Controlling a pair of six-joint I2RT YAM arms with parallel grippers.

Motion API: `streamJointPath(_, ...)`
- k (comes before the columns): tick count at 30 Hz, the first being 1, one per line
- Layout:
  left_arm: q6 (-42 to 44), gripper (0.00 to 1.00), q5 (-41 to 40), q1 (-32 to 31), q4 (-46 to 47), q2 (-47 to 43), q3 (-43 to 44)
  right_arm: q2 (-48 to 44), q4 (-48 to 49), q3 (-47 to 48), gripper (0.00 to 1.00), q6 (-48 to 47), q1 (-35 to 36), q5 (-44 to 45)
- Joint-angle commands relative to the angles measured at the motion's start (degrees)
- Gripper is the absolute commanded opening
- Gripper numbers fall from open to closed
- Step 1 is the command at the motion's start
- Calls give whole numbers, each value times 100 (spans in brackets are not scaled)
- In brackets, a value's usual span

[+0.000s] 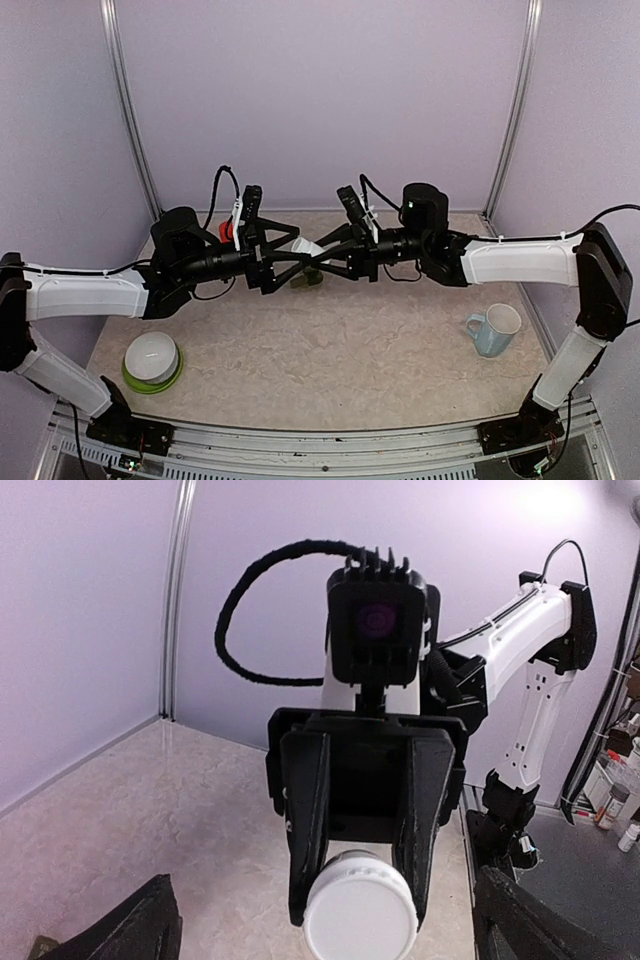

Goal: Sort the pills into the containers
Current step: Unscrew the lid of the pill bottle from the pill bottle.

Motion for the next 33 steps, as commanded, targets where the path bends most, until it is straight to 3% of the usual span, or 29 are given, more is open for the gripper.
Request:
streamJointPath(1, 268, 99, 350, 9, 526, -98, 27, 87, 731, -65, 7, 525, 131, -196)
streamJointPath(7, 160, 99, 1009, 0, 1016, 196, 26, 332, 1313, 4, 7, 1038, 218, -125)
streamJointPath(21, 107, 98, 1378, 18, 1396, 431, 55, 698, 1590, 57, 7, 1421, 291, 327)
streamJointPath(28, 32, 84, 1350, 35, 1416, 466, -27, 586, 1357, -5, 6, 1308, 243, 844)
streamJointPath(33, 102, 83, 1207, 44, 1303, 347, -115, 515, 1386, -68, 6, 1396, 155, 1016)
